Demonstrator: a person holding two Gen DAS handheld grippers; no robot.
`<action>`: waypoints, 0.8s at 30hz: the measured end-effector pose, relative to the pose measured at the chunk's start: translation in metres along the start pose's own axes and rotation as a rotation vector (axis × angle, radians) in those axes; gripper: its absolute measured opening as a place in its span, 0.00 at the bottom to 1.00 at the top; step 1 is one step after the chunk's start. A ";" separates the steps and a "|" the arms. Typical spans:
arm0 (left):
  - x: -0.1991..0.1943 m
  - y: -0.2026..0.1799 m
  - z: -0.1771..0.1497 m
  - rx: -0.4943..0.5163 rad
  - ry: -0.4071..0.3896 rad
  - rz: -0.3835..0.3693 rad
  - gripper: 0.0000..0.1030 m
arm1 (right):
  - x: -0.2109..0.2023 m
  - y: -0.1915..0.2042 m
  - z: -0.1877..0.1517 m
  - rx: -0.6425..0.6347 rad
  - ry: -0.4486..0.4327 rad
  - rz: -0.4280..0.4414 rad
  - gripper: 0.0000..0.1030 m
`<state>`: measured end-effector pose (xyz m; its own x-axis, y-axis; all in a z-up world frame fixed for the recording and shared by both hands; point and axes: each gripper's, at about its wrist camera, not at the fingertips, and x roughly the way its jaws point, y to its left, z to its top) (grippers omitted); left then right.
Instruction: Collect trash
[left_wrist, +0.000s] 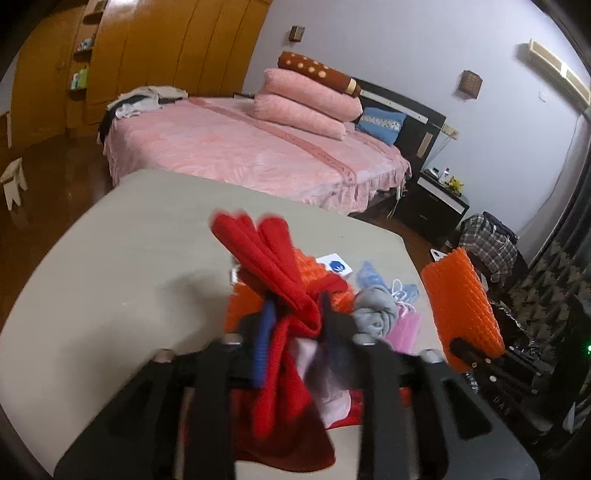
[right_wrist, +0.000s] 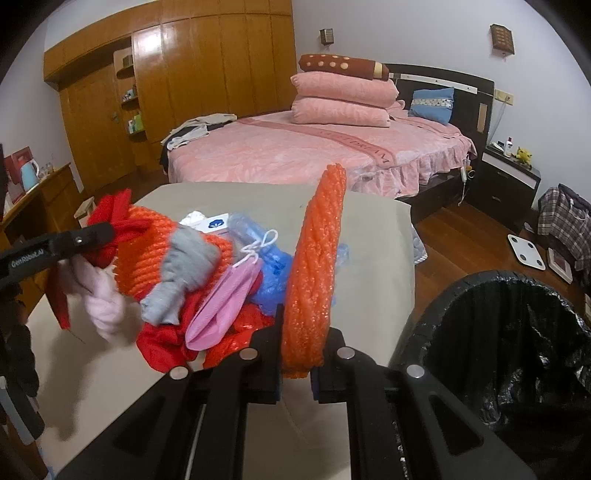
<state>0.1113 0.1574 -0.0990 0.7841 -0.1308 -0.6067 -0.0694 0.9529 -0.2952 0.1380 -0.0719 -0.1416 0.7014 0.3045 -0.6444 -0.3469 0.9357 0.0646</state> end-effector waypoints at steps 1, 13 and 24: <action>0.002 -0.001 -0.001 -0.001 0.008 -0.002 0.57 | 0.000 0.000 0.000 0.001 0.000 0.000 0.11; -0.002 0.024 -0.025 0.005 0.070 0.104 0.65 | 0.003 -0.003 -0.002 -0.001 0.013 0.006 0.11; -0.013 0.048 -0.033 -0.038 0.079 0.147 0.66 | 0.007 0.009 -0.012 -0.031 0.039 0.020 0.11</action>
<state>0.0773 0.1954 -0.1299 0.7129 -0.0129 -0.7012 -0.2049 0.9524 -0.2258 0.1322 -0.0635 -0.1550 0.6697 0.3154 -0.6724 -0.3801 0.9233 0.0545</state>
